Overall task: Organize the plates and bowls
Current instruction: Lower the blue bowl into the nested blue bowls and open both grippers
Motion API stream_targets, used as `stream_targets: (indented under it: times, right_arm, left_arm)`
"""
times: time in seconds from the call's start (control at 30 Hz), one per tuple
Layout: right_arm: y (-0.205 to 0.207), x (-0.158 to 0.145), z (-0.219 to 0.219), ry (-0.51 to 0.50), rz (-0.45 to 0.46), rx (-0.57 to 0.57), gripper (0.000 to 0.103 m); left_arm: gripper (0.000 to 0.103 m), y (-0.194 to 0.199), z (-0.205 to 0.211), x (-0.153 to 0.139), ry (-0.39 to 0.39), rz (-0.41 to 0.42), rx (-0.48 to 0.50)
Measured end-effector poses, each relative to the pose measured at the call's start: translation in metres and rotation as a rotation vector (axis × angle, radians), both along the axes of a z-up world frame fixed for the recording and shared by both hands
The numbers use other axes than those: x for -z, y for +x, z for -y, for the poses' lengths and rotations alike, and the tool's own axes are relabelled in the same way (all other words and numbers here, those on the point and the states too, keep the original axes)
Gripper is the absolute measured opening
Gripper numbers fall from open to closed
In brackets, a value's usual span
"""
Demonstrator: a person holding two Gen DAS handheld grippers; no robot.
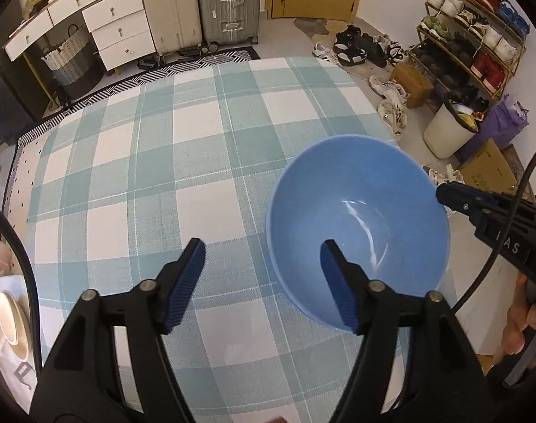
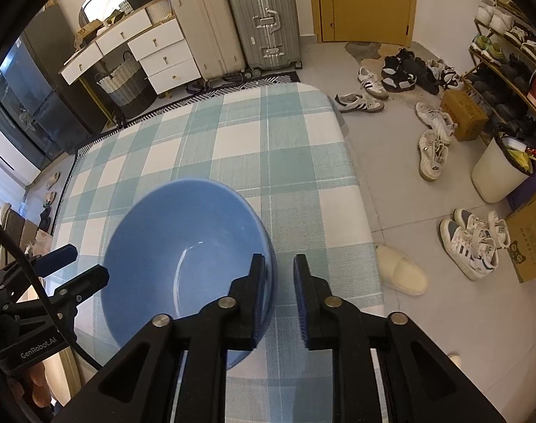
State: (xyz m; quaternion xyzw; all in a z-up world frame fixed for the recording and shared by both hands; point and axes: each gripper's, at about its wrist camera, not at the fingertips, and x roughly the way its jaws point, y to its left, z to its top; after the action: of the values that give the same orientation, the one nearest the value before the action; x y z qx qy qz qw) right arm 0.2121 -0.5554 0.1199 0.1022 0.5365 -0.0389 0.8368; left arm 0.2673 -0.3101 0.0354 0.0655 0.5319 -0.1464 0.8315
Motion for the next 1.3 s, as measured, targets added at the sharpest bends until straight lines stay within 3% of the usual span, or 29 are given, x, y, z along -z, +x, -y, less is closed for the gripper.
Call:
stream_targets:
  times: [0.1, 0.17, 0.23, 0.43, 0.73, 1.1, 1.13, 1.17, 1.3]
  right_arm:
    - [-0.009, -0.008, 0.005, 0.029, 0.020, 0.005, 0.041]
    - [-0.016, -0.014, 0.007, 0.030, 0.041, 0.013, 0.077]
    - [-0.025, -0.020, 0.010, 0.032, 0.063, 0.024, 0.094]
    - [-0.044, -0.030, 0.017, 0.046, 0.061, 0.028, 0.100]
    - [-0.057, -0.033, 0.020, 0.053, 0.064, 0.034, 0.102]
    - [-0.061, -0.034, 0.017, 0.053, 0.063, 0.029, 0.102]
    - [-0.060, -0.034, 0.016, 0.051, 0.063, 0.028, 0.102]
    - [-0.062, -0.035, 0.016, 0.046, 0.066, 0.028, 0.102]
    - [-0.057, -0.034, 0.012, 0.039, 0.070, 0.022, 0.102]
  left_arm:
    - [0.075, -0.006, -0.004, -0.007, -0.013, 0.015, 0.004]
    - [0.075, -0.010, -0.006, -0.009, -0.029, 0.012, 0.006]
    - [0.076, -0.014, -0.008, -0.011, -0.033, 0.015, 0.008]
    - [0.083, -0.026, -0.014, -0.012, -0.026, 0.017, 0.011]
    - [0.084, -0.030, -0.020, -0.008, -0.010, -0.009, -0.009]
    - [0.085, -0.029, -0.021, -0.002, -0.065, -0.009, 0.003]
    - [0.087, -0.028, -0.021, -0.002, -0.069, -0.005, 0.006]
    - [0.101, -0.028, -0.021, -0.001, -0.079, -0.002, 0.006]
    - [0.101, -0.026, -0.021, 0.001, -0.094, 0.022, 0.006]
